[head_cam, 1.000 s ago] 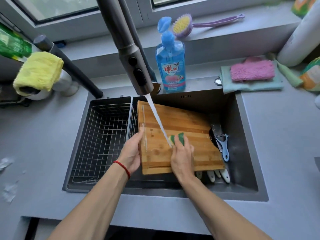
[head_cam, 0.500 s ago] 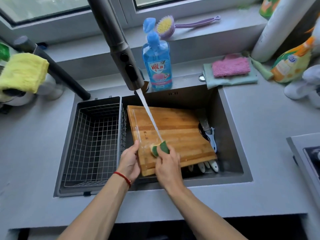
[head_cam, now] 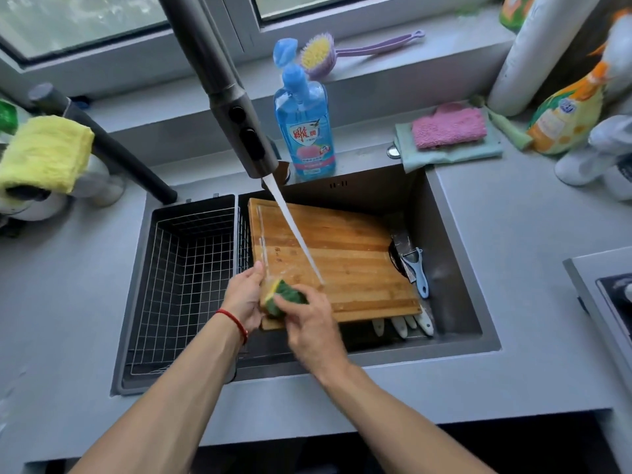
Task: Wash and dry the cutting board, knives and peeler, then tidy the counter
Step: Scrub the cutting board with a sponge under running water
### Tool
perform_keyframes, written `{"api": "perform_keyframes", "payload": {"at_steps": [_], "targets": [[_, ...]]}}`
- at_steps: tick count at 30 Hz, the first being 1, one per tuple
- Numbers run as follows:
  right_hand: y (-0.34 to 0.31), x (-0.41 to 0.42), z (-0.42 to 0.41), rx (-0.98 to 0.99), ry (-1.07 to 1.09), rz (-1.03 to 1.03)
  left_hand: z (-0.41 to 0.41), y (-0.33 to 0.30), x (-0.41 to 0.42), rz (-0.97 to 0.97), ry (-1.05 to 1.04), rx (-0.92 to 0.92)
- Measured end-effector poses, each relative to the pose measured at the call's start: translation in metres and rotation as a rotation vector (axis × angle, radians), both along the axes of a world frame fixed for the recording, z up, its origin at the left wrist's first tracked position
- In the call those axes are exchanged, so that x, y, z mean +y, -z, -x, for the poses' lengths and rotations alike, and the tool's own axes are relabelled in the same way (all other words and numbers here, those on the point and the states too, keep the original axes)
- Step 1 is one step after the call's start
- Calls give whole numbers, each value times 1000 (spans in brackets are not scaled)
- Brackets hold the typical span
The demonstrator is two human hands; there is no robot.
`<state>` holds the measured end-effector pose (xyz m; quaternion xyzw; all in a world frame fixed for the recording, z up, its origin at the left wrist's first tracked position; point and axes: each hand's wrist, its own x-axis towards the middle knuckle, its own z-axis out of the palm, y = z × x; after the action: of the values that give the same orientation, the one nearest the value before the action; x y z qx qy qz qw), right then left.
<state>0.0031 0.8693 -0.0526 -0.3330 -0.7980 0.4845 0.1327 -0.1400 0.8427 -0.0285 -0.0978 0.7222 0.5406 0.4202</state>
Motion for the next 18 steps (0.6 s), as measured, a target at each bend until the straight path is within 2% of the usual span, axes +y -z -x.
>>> {"api": "perform_keyframes", "payload": {"at_steps": [2, 5, 6, 7, 10, 12, 16, 18], "targets": [[24, 41, -20, -138, 178, 106, 2, 4, -3, 32, -5, 12], [55, 100, -46, -452, 558, 291, 2, 16, -5, 66, -5, 44], [56, 103, -42, -496, 603, 322, 2, 18, -6, 92, 6, 72], [53, 97, -32, -484, 583, 351, 2, 20, -6, 136, 32, 117], [41, 55, -14, -269, 424, 472, 1, 23, -3, 278, 150, 277], [45, 59, -22, -259, 410, 424, 0, 22, -2, 301, 181, 338], [83, 138, -50, -480, 923, 535, 1, 25, -10, 333, 169, 377], [95, 153, -50, -488, 1021, 584, 0, 32, -15, 352, 162, 385]]}}
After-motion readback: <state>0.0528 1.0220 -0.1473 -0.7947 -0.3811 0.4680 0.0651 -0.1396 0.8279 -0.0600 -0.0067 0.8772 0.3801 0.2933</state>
